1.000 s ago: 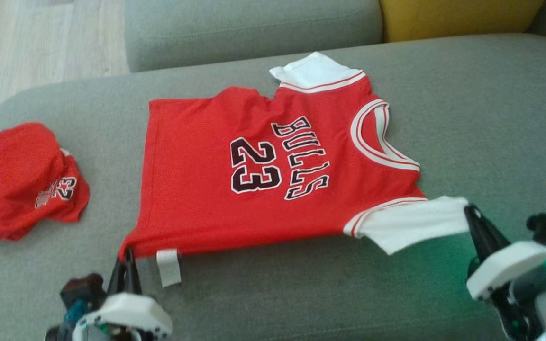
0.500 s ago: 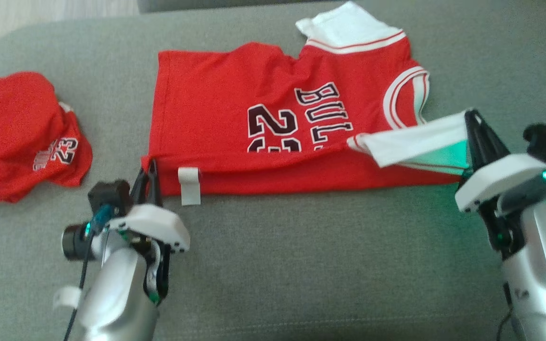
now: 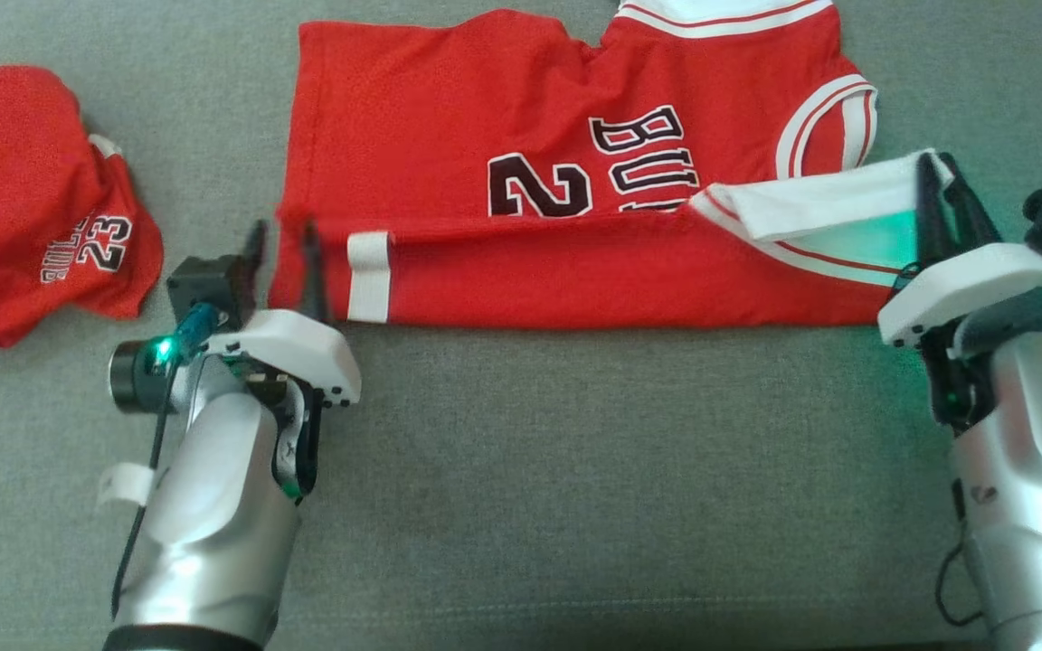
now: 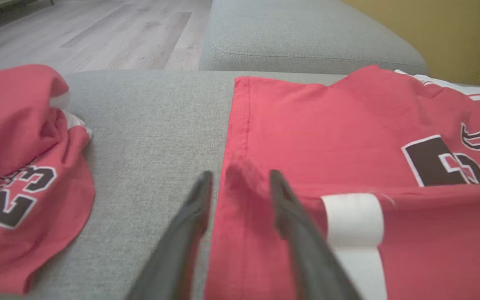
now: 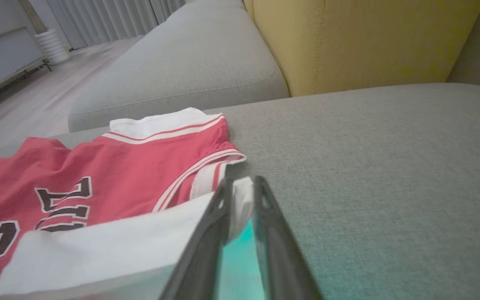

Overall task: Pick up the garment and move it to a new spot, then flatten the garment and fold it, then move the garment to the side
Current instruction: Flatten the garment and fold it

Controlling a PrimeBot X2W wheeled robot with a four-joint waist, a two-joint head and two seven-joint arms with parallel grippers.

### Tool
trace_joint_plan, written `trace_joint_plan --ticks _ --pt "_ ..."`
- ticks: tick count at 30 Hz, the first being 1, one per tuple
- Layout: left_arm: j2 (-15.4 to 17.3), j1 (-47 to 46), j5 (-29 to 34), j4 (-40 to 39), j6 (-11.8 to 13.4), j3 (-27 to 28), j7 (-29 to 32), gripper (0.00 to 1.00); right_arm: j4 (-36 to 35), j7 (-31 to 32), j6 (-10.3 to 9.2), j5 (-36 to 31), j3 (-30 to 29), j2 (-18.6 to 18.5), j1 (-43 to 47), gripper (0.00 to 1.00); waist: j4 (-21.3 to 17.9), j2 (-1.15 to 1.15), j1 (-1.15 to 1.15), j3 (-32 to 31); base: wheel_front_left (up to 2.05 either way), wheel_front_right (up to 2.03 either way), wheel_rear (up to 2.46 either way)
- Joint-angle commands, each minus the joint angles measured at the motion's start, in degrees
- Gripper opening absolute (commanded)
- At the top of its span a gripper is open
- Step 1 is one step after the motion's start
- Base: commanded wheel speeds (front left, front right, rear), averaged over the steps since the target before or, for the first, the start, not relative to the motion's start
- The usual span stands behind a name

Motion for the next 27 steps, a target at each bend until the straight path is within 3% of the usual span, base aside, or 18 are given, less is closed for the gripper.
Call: trace_joint_plan --ticks 1,8,16,24,25,26,27 --pt "1.19 -0.51 -1.01 -1.87 0.99 1.76 -0.33 1.0 -1.33 -2.7 0.36 -0.7 1.09 0.64 -1.59 1.0 -0.1 0.0 -0.01 -0.09 0.0 0.0 0.0" --pt "1.19 7.01 -3.97 -6.67 2.47 2.23 -0.33 1.0 -0.65 -8.96 0.36 0.39 0.37 1.89 3.45 1.0 -0.54 0.0 -0.01 -1.26 0.0 0.0 0.0" --pt "1.19 12.26 -6.71 -9.16 3.99 0.33 -0.33 1.0 -0.21 -8.31 0.36 1.7 0.27 2.99 10.0 1.0 -0.74 0.0 -0.01 -1.89 0.0 0.0 0.0" --pt "1.19 11.64 -6.77 -9.14 4.07 -0.16 -0.33 1.0 1.89 -6.17 0.36 0.77 -0.32 3.49 9.78 1.0 0.15 0.0 -0.01 -1.57 0.0 0.0 0.0" --pt "1.19 11.49 -6.82 -9.08 3.86 -0.1 -0.33 1.0 2.36 -5.69 0.36 0.61 -0.14 3.49 9.6 0.83 0.29 0.0 -0.01 -1.54 0.0 0.0 0.0" --pt "1.19 11.36 -6.86 -9.09 3.68 0.02 -0.33 1.0 2.7 -5.39 0.36 0.74 0.0 3.52 9.41 0.35 0.43 0.0 -0.01 -1.5 0.0 0.0 0.0" --pt "1.19 11.27 -6.98 -9.14 3.58 0.22 -0.33 1.0 2.99 -5.08 0.36 0.78 0.28 3.49 9.22 0.0 0.53 0.0 -0.01 -1.46 0.0 0.0 0.0"
